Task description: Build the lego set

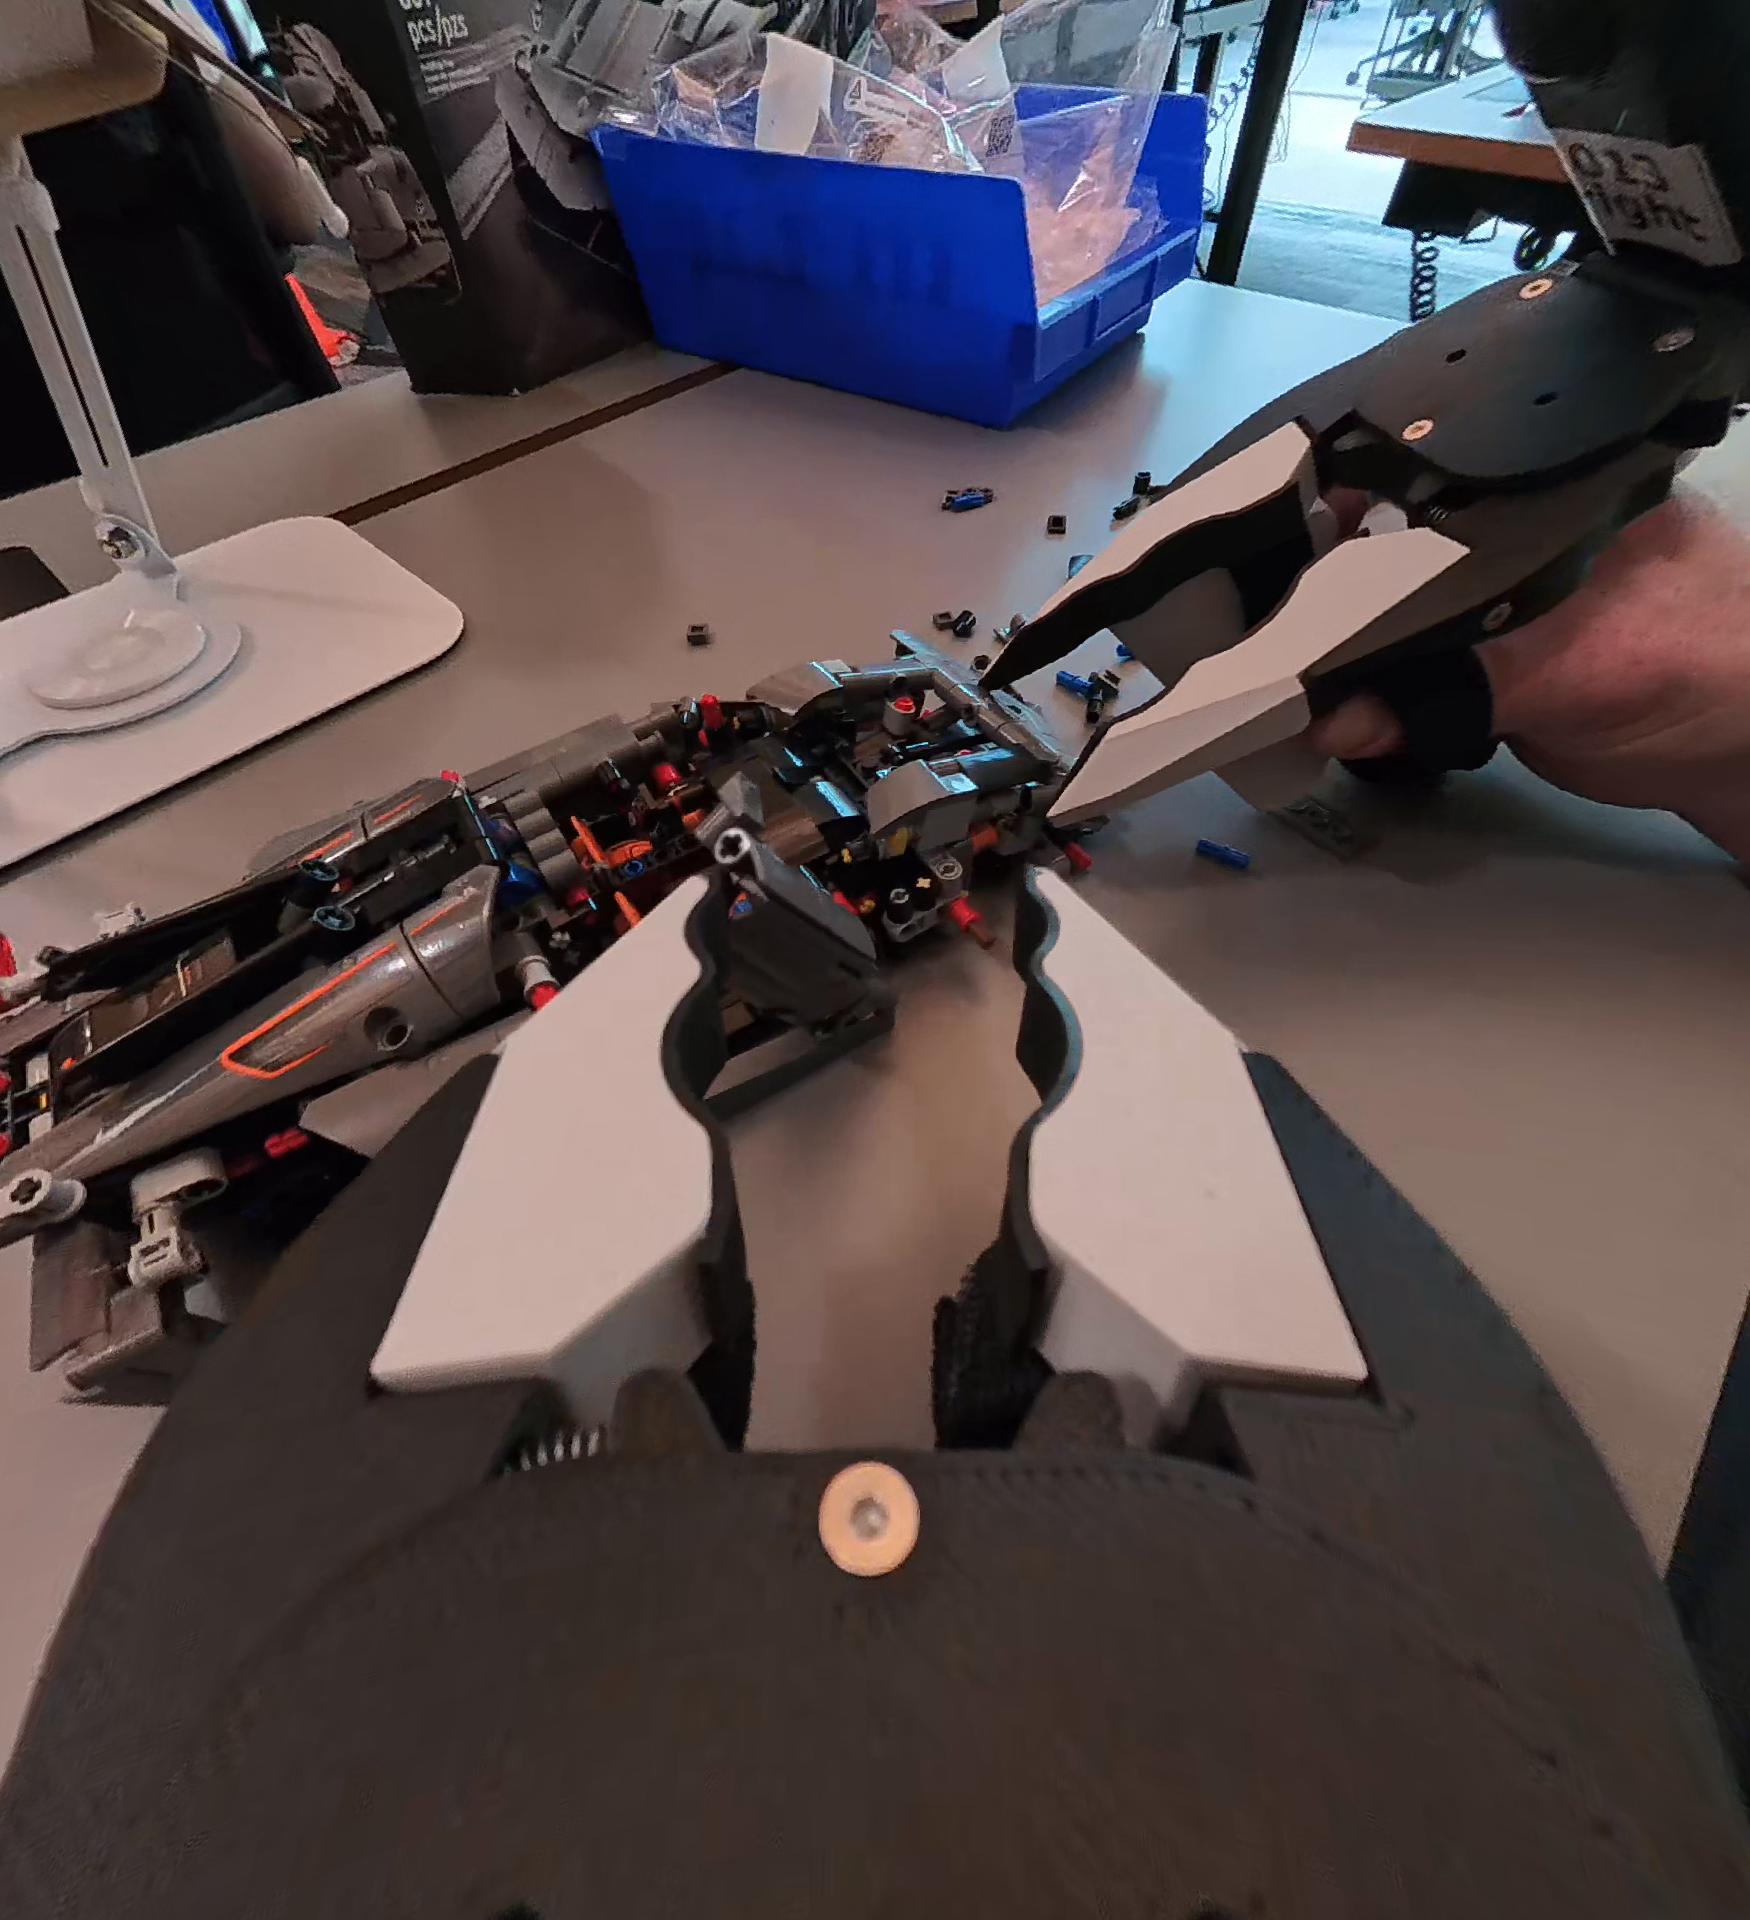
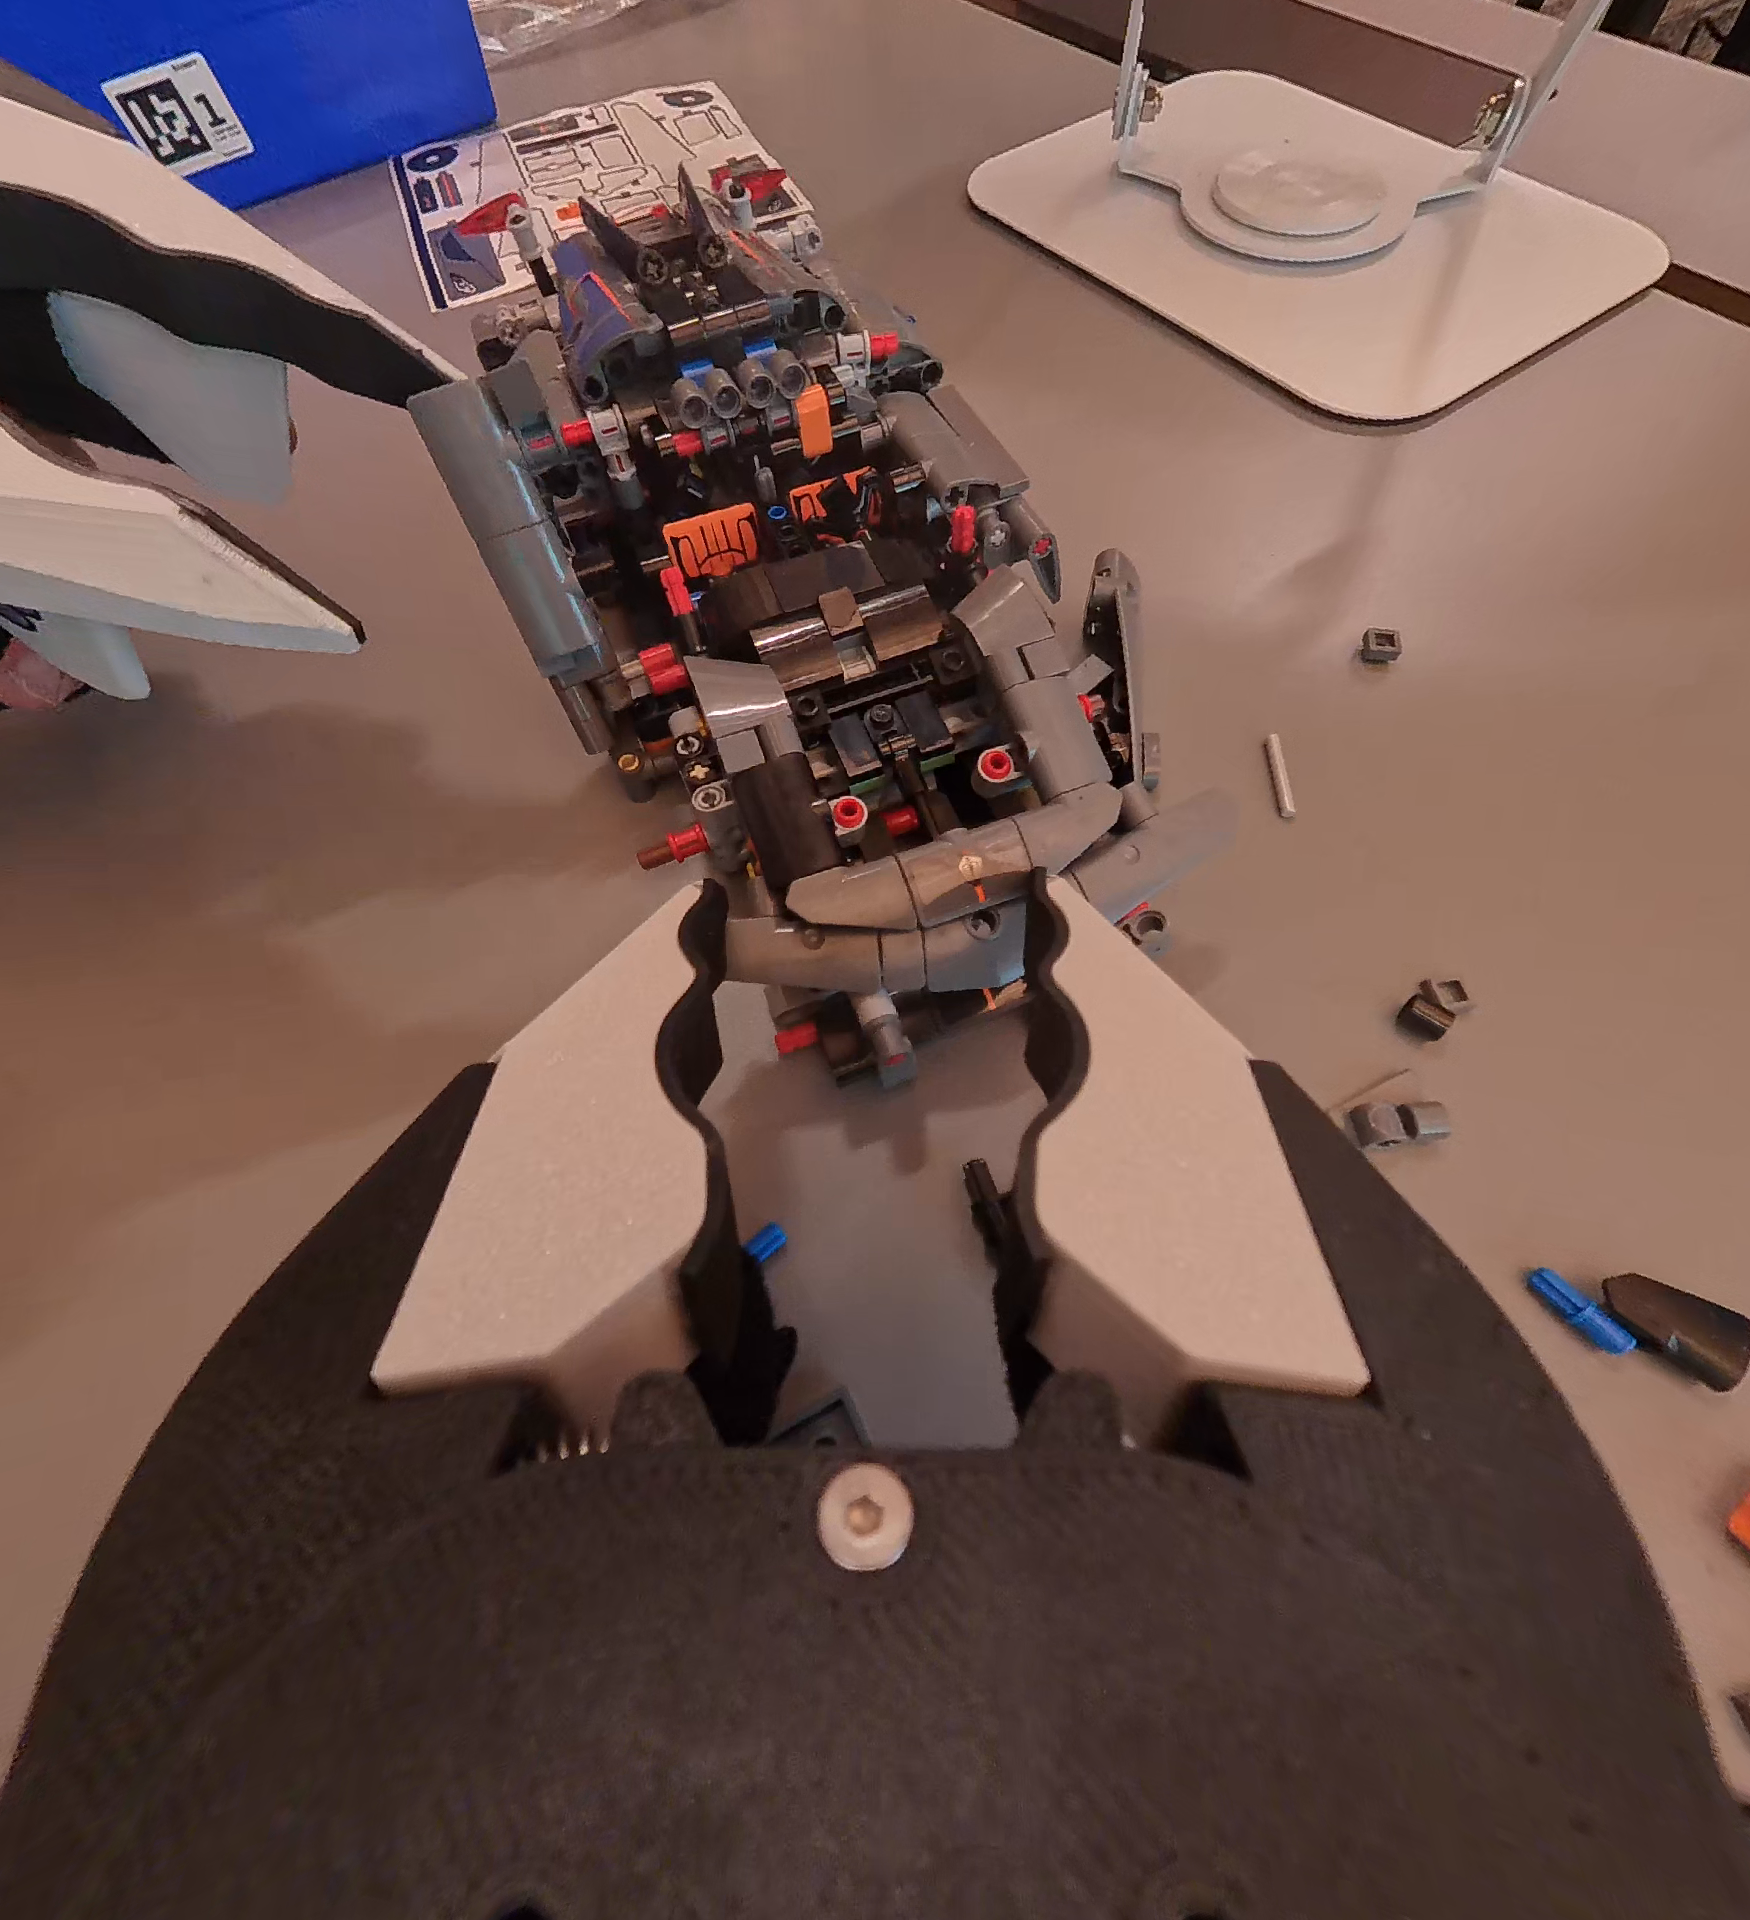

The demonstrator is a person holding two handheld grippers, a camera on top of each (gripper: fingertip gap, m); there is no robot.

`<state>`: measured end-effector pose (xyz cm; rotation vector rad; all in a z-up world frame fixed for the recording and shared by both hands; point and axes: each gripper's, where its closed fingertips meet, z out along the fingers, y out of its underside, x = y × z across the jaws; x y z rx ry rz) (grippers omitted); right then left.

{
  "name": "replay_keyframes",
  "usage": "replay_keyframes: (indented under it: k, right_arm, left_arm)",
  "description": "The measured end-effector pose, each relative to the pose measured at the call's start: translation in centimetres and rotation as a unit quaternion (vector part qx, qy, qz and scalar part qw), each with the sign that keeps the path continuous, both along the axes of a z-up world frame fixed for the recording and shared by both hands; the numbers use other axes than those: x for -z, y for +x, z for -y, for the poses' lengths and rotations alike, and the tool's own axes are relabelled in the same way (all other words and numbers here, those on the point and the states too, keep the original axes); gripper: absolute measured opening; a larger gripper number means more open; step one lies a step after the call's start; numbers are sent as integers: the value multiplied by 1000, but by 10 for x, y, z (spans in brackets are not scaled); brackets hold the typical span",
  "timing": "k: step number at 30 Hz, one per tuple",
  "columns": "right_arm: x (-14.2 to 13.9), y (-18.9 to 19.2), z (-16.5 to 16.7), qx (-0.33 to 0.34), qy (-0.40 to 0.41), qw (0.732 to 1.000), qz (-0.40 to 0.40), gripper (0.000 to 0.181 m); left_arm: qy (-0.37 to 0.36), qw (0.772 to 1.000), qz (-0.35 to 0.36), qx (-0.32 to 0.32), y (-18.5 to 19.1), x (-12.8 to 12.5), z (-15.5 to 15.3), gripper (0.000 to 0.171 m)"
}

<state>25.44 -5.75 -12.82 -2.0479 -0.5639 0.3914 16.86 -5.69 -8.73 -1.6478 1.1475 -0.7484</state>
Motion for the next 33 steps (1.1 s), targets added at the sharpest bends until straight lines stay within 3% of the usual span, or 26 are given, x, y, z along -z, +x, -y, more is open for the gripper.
replay_keyframes:
  k: [11,18,24,33]
  right_arm:
    - [0,0,0,2,3,1000,4,58]
    - [0,0,0,0,2,1000,1,58]
    - [-1,0,0,-1,3,1000,3,58]
    - [-1,0,0,-2,3,1000,2,58]
  left_arm:
    - [1,1000,-6,5,-9,1,-2,56]
    - [132,991,-32,19,-12,-17,5,48]
    - [108,986,-122,21,-12,21,-2,47]
    - [85,987,-137,0,-20,31,-8,48]
